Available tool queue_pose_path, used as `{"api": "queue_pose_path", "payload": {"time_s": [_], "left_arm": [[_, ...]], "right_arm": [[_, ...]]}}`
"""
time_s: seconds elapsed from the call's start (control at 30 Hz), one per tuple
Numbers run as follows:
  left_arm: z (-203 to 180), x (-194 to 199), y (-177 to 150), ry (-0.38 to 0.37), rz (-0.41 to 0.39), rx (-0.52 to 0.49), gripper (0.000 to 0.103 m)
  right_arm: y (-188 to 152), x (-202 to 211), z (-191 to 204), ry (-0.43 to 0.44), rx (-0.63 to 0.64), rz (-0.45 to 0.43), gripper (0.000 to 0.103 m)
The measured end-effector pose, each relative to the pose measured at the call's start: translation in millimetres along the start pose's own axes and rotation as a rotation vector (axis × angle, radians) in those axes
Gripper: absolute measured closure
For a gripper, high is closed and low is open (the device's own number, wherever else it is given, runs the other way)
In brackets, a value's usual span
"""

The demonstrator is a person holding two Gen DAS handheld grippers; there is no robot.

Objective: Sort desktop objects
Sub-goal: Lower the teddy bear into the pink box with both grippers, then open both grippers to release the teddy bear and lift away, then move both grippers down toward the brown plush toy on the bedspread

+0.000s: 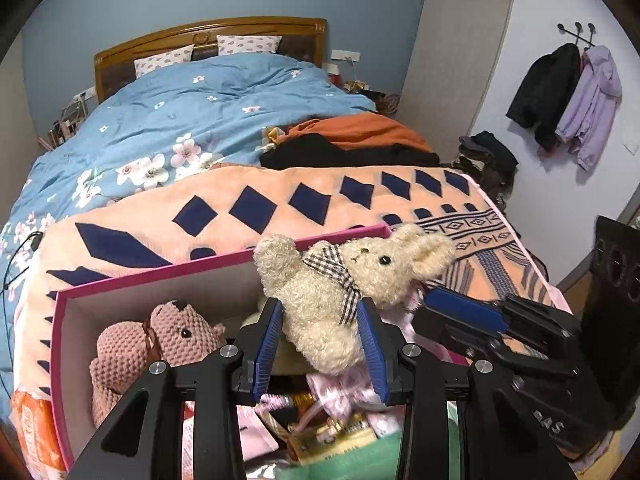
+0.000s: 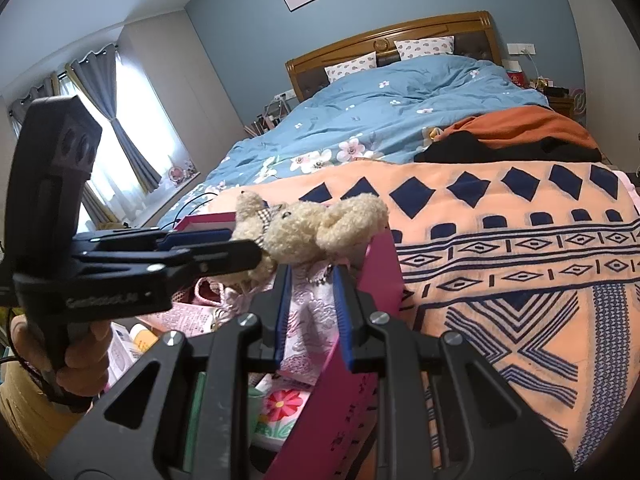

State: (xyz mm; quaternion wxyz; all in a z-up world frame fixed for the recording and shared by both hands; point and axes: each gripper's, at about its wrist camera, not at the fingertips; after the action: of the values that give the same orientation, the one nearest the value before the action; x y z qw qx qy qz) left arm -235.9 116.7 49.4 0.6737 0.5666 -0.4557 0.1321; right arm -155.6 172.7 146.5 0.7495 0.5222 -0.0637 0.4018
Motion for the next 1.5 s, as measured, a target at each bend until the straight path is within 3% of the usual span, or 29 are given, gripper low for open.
{"api": "queue_pose_path", "payload": {"time_s": [0.4,0.6,0.83,0.97,1.1,1.23,1.37,1.5], "left_arm": [[-2.8,3.2,-3.0,0.006,-0.027,-0.021,0.065],[-18.1,22.6,-13.9,0.076,-0.103,-0.066,0.061],[-33.9,64.4,-30.7,0.142,-0.223,-0.107,0.036],[-39.2,93.8,-49.9,0.182,-0.278,-0.12,0.02],[-39.7,122.9,-75.8,0.204,-0.308,-0.103,0.017],[-36.1,148.7,-110.3,0.208,-0.315,-0.07,0.005],[-33.1,171.9,-154.3,0.249,-0.299,-0.05,0.003],[-25.8,187.8,-204.0,0.321,-0.234,-0.041,0.003]], "right_arm": [[-3.6,3.3,5.6,-0.03,0.029,0.003,0.079],[-5.7,7.6,6.0,-0.034,0.037,-0.005,0.075],[-10.7,23.5,8.1,-0.027,0.034,-0.024,0.067],[-19.4,45.9,19.6,-0.022,0.062,-0.053,0.054],[-36.4,71.4,38.2,-0.001,0.117,-0.069,0.053],[-62.0,97.3,63.5,0.052,0.202,-0.056,0.047],[-99.2,116.4,86.9,0.146,0.284,0.009,0.045],[-149.2,117.0,106.6,0.238,0.353,0.15,0.045]]}}
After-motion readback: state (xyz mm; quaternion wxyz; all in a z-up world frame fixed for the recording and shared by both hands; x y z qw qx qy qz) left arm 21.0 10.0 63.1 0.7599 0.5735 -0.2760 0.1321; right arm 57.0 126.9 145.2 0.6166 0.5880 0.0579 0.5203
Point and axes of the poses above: each gripper's, at about its wrist camera, not at the fingertips, and x roughly against the way its jaws point, z to its left, y to its top, and after that the axes turned 6 degrees about -x, right-handed
